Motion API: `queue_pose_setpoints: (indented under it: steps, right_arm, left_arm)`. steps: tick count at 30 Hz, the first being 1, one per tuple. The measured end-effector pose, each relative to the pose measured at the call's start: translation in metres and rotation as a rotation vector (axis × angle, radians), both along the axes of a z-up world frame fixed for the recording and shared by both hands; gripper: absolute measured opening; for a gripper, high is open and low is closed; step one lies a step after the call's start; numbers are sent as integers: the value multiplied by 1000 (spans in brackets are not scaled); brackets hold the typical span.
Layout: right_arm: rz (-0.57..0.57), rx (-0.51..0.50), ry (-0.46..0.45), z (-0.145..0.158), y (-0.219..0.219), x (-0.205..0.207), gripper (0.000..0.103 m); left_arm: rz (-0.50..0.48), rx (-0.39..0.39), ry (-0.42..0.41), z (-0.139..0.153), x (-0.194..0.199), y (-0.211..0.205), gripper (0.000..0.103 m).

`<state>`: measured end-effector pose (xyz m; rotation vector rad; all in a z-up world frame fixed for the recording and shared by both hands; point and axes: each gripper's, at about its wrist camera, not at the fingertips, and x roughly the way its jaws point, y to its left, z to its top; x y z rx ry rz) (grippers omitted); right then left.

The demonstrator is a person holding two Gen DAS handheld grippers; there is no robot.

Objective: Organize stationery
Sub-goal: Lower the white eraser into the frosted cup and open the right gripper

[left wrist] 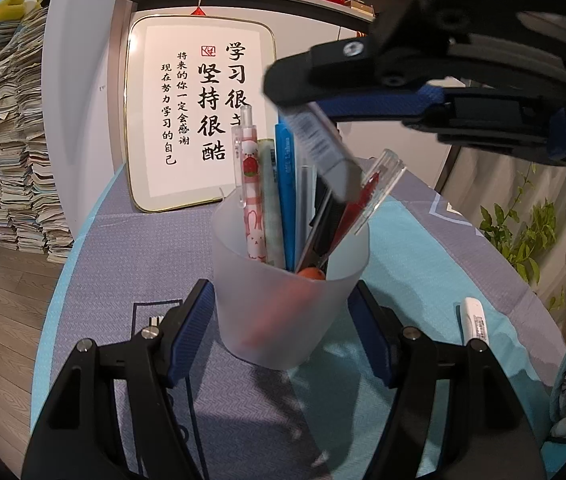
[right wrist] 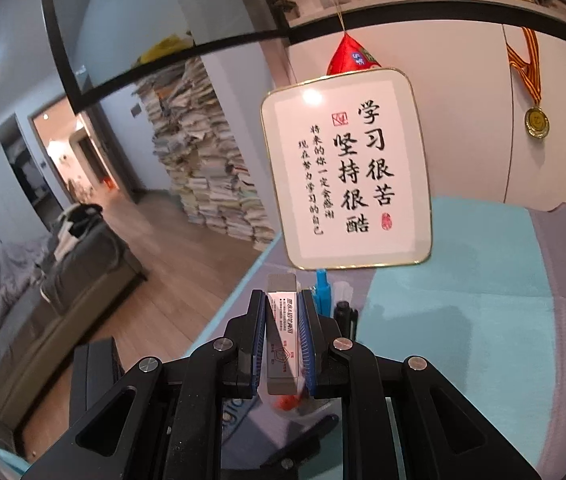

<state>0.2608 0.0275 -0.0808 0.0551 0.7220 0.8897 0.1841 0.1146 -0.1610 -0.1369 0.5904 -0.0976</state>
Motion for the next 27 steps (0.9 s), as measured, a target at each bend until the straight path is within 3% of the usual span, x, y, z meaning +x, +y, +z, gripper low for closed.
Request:
queue_pose_setpoints:
  steps: [27]
  right_arm:
    - [5, -70, 88, -11, -2, -3, 19]
  left_arm:
    - [1, -5, -6, -1, 0, -1, 68]
